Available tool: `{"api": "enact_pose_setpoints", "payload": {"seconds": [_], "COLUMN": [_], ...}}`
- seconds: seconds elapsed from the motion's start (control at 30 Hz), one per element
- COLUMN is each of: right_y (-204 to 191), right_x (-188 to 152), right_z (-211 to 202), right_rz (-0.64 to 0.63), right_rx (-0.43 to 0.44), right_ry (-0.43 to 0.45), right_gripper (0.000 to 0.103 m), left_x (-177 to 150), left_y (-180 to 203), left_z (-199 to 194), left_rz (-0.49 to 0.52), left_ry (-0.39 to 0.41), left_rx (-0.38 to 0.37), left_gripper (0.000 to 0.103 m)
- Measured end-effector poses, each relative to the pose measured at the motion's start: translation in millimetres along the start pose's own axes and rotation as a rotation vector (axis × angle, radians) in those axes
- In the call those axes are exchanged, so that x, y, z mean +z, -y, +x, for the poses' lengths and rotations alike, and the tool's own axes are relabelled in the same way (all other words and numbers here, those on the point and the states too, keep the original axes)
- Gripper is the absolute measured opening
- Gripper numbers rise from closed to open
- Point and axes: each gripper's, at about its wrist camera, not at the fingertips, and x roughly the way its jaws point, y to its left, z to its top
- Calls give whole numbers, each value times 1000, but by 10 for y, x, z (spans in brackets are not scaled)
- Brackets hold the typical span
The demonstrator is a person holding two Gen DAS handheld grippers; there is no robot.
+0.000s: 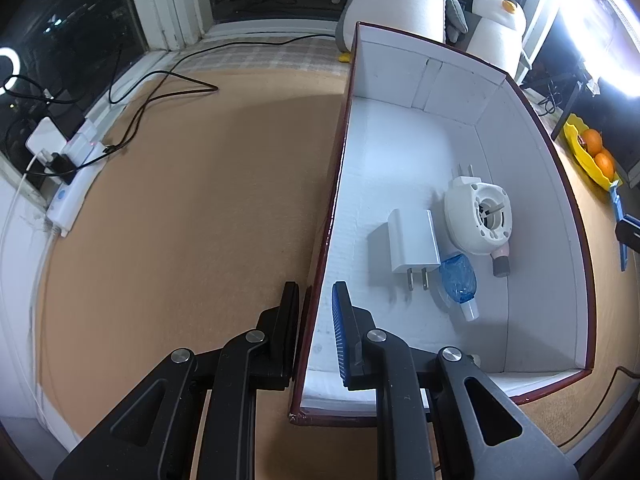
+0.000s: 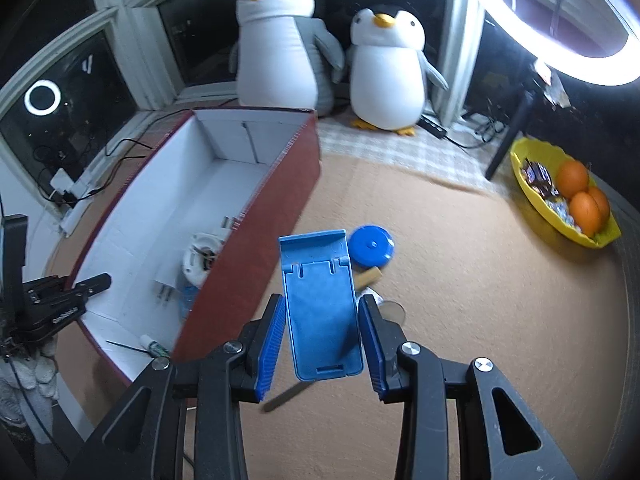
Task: Organize rigid objects
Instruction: 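Carry the phone stand into the box and release it with the right gripper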
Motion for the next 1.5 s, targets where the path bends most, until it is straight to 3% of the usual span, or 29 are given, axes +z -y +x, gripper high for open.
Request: {"api": "enact_pose_setpoints", "payload": {"seconds": [0.67, 1.5], "right_y": [-608, -1096], "right_x": [219, 226], "right_z": [-116, 172], "right_rz": [-159, -244], "right_rx": [98, 164], "right_ry": [47, -8], "right_gripper": [34, 34], "left_x": [-19, -35], "left_y": [-17, -56], "left_z": [-35, -65], "left_rz": [-43, -71], "left_ry": [10, 18], "left_rx": [10, 8], "left_gripper": [15, 15]}}
